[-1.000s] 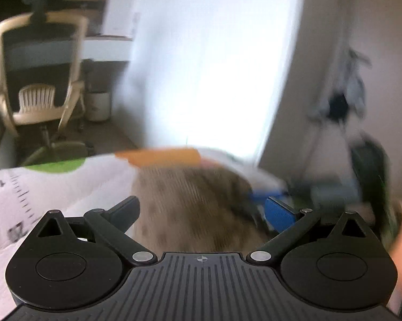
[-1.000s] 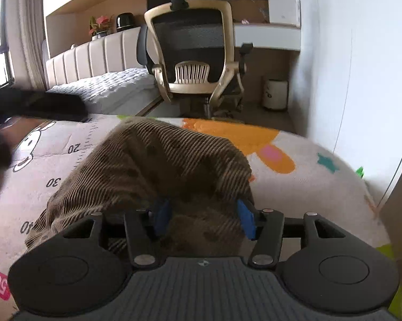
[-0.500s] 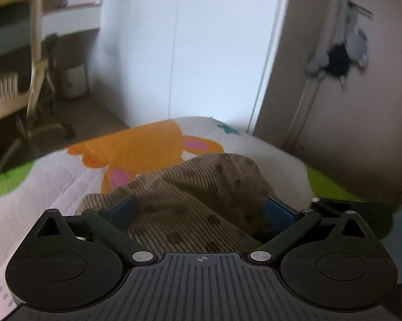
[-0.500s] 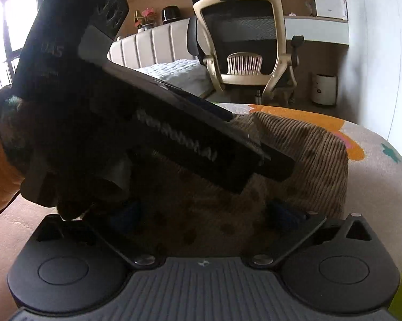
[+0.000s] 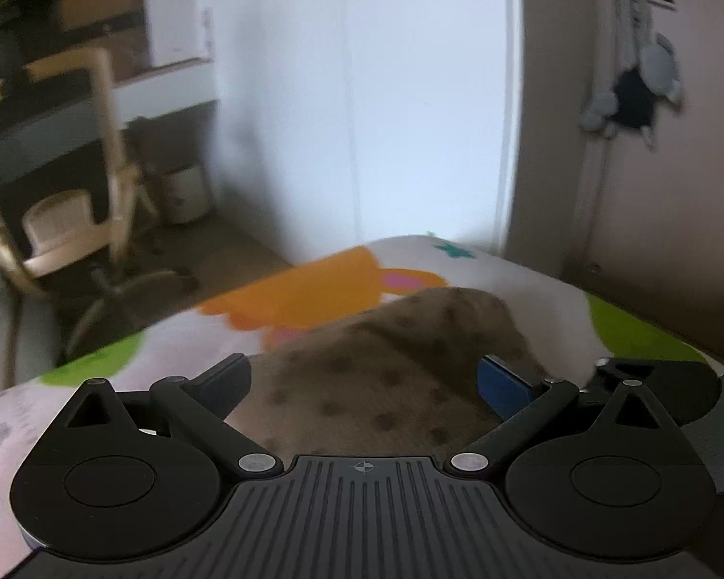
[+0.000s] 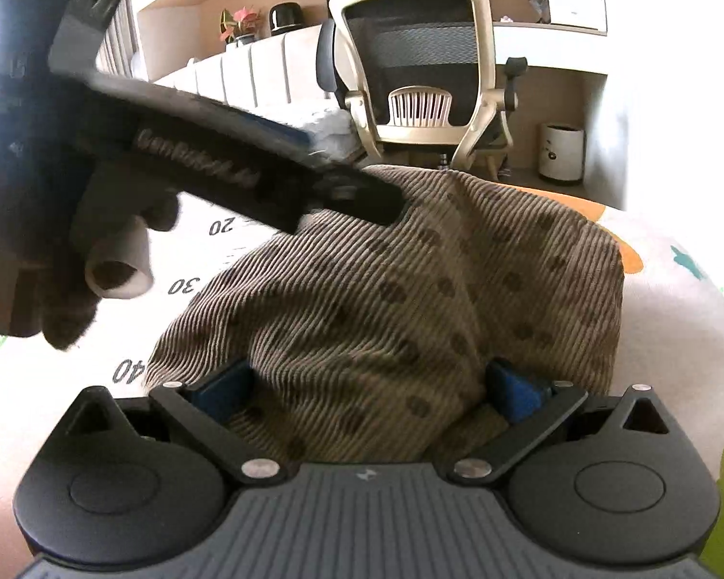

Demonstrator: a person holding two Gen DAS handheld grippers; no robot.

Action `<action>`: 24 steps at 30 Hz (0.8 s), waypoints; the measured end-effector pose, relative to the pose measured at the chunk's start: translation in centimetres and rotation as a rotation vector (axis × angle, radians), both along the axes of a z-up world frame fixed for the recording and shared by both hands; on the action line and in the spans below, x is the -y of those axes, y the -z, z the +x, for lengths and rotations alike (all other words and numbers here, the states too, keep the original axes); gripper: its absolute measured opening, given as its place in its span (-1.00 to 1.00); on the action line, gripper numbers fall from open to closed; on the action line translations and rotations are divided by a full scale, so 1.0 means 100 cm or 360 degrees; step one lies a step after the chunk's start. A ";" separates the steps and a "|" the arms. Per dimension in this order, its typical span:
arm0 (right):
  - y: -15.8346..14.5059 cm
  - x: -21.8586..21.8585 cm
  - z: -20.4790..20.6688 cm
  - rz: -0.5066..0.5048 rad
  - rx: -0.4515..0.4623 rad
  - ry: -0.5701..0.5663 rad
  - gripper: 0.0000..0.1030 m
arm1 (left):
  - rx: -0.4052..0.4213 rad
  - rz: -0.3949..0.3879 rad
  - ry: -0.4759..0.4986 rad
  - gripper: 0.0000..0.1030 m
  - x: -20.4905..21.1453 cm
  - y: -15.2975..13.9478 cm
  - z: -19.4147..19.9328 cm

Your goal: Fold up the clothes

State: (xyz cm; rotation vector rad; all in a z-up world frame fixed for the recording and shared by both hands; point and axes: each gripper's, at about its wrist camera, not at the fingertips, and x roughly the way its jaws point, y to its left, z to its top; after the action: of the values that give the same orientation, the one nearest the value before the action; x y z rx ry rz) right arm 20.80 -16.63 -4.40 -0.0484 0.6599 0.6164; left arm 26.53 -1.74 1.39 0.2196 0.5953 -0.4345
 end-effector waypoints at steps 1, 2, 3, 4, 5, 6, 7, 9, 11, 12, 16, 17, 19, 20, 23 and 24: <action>-0.004 0.002 0.000 0.0007 -0.0013 -0.0007 1.00 | 0.0008 0.0020 -0.0038 0.99 -0.008 0.000 -0.003; -0.007 0.005 -0.001 0.0013 -0.0026 -0.0015 1.00 | 0.0015 0.0041 -0.0076 0.99 -0.015 0.000 -0.005; -0.011 0.008 -0.001 0.0028 -0.0039 -0.0019 1.00 | 0.0008 0.0062 -0.0105 0.99 -0.022 0.002 -0.007; -0.017 0.013 -0.002 0.0063 -0.0046 -0.0013 1.00 | -0.0005 0.0060 -0.0124 0.99 -0.029 0.004 -0.009; -0.024 0.016 -0.003 0.0074 -0.0036 -0.0004 1.00 | -0.0019 0.0057 -0.0142 0.99 -0.037 0.006 -0.010; -0.030 0.020 -0.004 0.0077 -0.0019 0.0007 1.00 | -0.0034 0.0038 -0.0152 0.99 -0.043 0.007 -0.011; -0.037 0.023 -0.006 0.0053 0.0020 0.0023 1.00 | -0.0044 0.0022 -0.0161 0.99 -0.048 0.007 -0.012; -0.051 0.027 -0.003 -0.0004 0.0122 0.0065 1.00 | -0.0057 -0.0001 -0.0168 1.00 -0.054 0.008 -0.012; -0.063 0.030 0.014 -0.0004 0.0196 0.0138 1.00 | -0.0067 -0.0015 -0.0166 1.00 -0.056 0.010 -0.012; -0.068 0.032 0.027 0.0034 0.0217 0.0184 1.00 | -0.0076 -0.0025 -0.0167 1.00 -0.056 0.011 -0.011; -0.064 0.033 0.080 0.0091 0.0183 0.0371 1.00 | -0.0129 -0.0093 -0.0185 1.00 -0.059 0.019 -0.006; -0.056 0.030 0.096 0.0039 0.0140 0.0416 1.00 | -0.0164 -0.0141 -0.0185 1.00 -0.063 0.020 -0.005; -0.026 0.021 0.119 -0.0233 0.0047 0.0497 1.00 | -0.0235 -0.0236 -0.0186 1.00 -0.072 0.023 -0.003; -0.013 0.021 0.121 -0.0300 0.0042 0.0506 1.00 | -0.0270 -0.0284 -0.0186 1.00 -0.077 0.024 -0.001; 0.000 0.041 0.114 -0.0244 -0.0036 0.0582 1.00 | -0.0389 -0.0484 -0.0170 1.00 -0.095 0.029 -0.001; 0.000 0.043 0.107 -0.0264 -0.0048 0.0597 1.00 | -0.0431 -0.0559 -0.0162 1.00 -0.101 0.031 -0.001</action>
State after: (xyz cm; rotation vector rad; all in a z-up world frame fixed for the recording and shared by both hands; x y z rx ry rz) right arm 31.48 -20.97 -4.38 -0.0677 0.7261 0.2012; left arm 26.44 8.41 -1.74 -0.2078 0.7794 -0.4660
